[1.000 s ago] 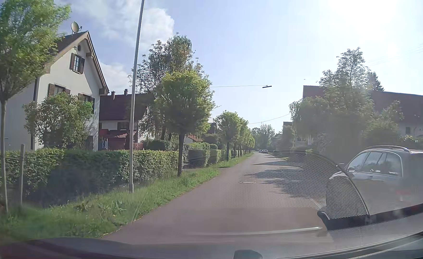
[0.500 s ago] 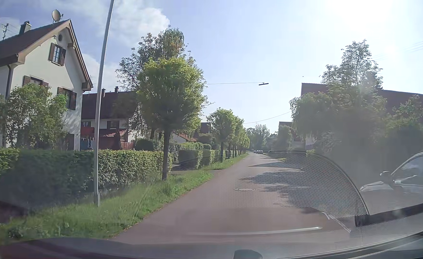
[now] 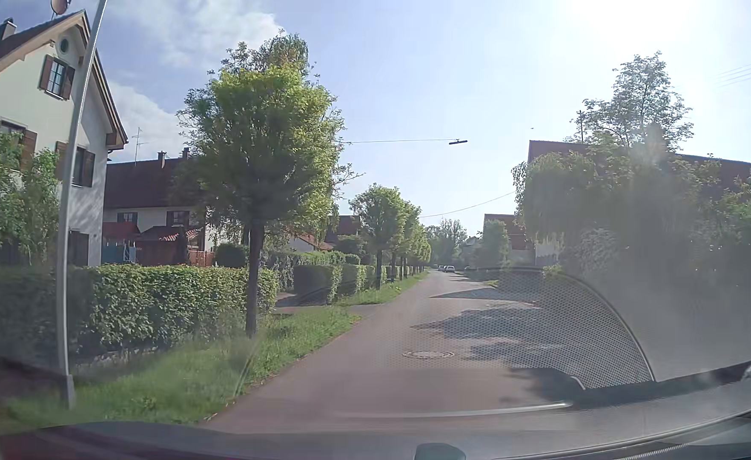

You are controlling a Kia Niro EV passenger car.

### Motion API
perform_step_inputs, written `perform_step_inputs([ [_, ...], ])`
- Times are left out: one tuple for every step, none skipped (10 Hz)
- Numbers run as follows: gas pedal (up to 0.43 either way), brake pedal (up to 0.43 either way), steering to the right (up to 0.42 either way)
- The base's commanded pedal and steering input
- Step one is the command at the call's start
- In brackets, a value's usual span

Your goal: Follow the waypoints while adhering to traffic rules and regulations

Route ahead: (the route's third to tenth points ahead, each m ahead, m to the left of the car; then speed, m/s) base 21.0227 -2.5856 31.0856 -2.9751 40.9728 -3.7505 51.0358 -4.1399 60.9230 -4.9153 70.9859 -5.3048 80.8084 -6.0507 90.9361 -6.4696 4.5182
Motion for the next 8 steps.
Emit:
perform_step_inputs([
  [0.079,0.000,0.066],
  [0.079,0.000,0.072],
  [0.079,0.000,0.074],
  [0.079,0.000,0.078],
  [0.079,0.000,0.082],
  [0.079,0.000,0.084],
  [0.079,0.000,0.085],
  [0.079,0.000,0.084],
])
